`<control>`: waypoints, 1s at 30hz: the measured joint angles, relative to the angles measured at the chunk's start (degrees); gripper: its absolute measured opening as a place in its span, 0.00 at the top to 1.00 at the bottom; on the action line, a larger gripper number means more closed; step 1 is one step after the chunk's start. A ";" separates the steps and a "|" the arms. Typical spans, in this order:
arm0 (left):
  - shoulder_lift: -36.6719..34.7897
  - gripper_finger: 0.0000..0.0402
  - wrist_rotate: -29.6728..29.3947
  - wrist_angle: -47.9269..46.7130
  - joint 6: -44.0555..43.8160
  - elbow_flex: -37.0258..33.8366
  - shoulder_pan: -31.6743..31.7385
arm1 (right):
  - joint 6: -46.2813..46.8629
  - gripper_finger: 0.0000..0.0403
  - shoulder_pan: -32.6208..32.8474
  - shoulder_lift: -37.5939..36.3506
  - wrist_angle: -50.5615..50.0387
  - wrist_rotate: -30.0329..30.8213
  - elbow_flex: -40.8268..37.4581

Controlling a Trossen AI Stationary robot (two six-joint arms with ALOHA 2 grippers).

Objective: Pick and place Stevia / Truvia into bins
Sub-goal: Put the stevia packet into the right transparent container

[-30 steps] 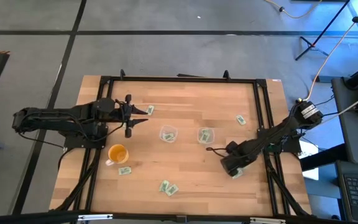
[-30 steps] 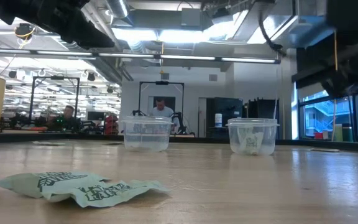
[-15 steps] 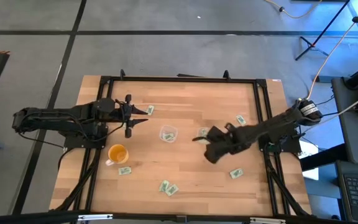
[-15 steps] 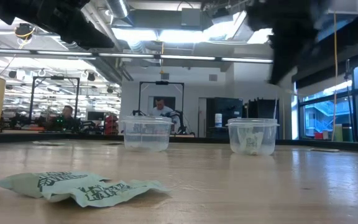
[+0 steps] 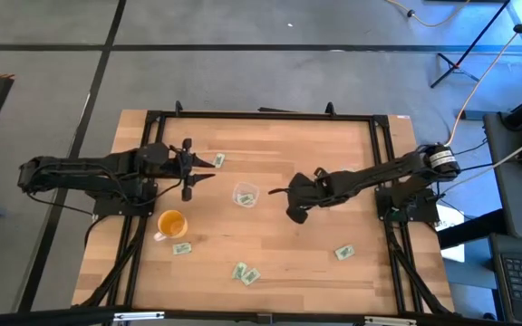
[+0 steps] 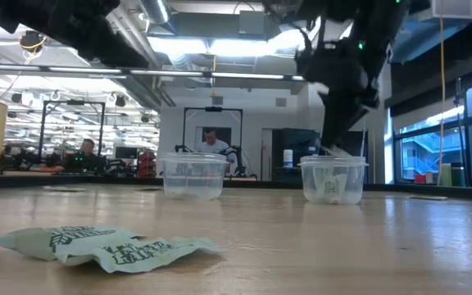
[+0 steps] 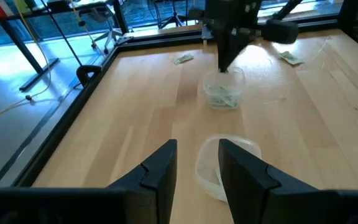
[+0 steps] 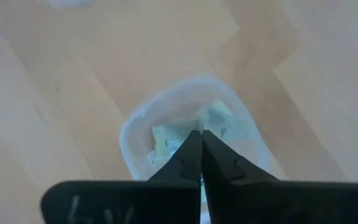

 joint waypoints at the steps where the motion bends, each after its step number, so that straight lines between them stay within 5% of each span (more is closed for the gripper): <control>1: 0.17 0.72 0.02 0.22 0.00 0.00 0.00 | 0.01 0.99 -0.19 0.57 -0.16 -0.97 -0.21; 12: 0.38 0.72 0.04 0.12 0.00 0.00 0.00 | -0.13 0.97 -0.27 3.01 0.49 -2.21 -0.22; 21: 0.38 0.72 0.07 -0.10 -0.11 0.00 0.00 | -0.26 0.78 -0.27 2.87 0.18 -2.23 -0.13; 30: 0.38 0.72 0.11 -0.10 -0.17 0.00 0.00 | 2.66 0.70 3.86 2.80 -20.08 -7.82 11.89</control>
